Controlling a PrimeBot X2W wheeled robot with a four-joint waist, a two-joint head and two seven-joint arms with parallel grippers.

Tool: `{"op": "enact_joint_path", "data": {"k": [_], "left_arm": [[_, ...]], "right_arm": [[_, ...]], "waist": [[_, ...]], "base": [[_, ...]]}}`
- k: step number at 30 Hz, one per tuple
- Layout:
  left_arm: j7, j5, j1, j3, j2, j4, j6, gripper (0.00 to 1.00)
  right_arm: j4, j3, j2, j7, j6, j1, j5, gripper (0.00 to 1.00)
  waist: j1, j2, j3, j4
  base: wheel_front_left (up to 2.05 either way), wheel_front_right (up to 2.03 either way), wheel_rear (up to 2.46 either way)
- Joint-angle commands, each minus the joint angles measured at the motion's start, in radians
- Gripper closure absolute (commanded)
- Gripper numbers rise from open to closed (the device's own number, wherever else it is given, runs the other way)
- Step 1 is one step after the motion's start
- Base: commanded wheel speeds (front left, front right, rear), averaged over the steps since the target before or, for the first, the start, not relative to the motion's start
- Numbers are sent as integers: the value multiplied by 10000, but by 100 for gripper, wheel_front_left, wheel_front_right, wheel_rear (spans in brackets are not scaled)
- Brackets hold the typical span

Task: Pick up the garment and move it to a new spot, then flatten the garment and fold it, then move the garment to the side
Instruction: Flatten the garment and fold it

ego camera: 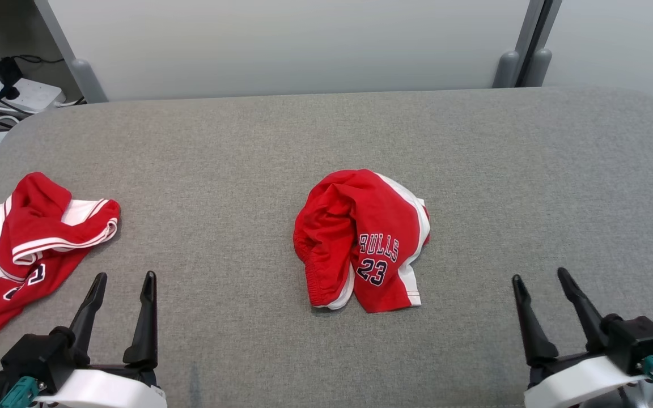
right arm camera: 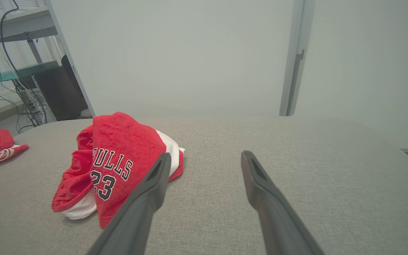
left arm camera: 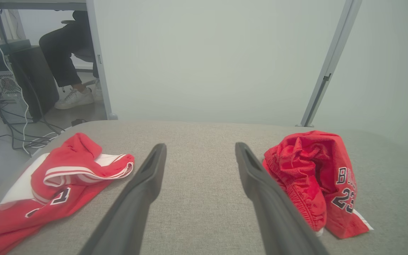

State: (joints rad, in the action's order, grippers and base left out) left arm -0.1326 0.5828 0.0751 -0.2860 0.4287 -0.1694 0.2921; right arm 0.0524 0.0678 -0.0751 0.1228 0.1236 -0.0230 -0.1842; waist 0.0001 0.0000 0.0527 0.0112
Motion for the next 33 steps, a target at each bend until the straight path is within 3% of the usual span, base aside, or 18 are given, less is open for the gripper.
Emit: {"op": "enact_joint_path", "data": {"k": [1, 9, 16, 31, 32, 33], "left_arm": [[-52, -72, -488, 366, 235, -301, 100, 0], [-153, -95, -828, 209, 59, -271, 59, 0], [-352, -77, -1085, 8, -202, -23, -39, 0], [-666, -21, -1484, -191, -470, 400, -284, 0], [-694, -15, -1513, -196, -488, 444, -294, 0], [-694, -15, -1513, -196, -488, 444, -294, 0]], "right_arm": [[-257, 375, -153, -44, 71, 428, 12, 0], [493, 2622, -454, -489, 71, 1211, -271, 0], [2392, 3797, -567, -410, 71, 2092, -440, 0], [5931, 3942, -293, 267, 71, 3898, 397, 0], [6281, 3911, -220, 316, 71, 4011, 358, 57], [6281, 3911, -220, 316, 71, 4011, 358, 57]], "waist": [[-1, 0, 58, 70], [-1, 0, 431, 583], [-1, 0, 748, 1275], [-1, 0, 1242, 2218], [-1, 0, 1273, 2252], [-1, 0, 1273, 2252]], "base": [[0, 0, 0], [0, 0, 0], [0, 0, 0], [0, 0, 0], [0, 0, 0], [0, 0, 0]]}}
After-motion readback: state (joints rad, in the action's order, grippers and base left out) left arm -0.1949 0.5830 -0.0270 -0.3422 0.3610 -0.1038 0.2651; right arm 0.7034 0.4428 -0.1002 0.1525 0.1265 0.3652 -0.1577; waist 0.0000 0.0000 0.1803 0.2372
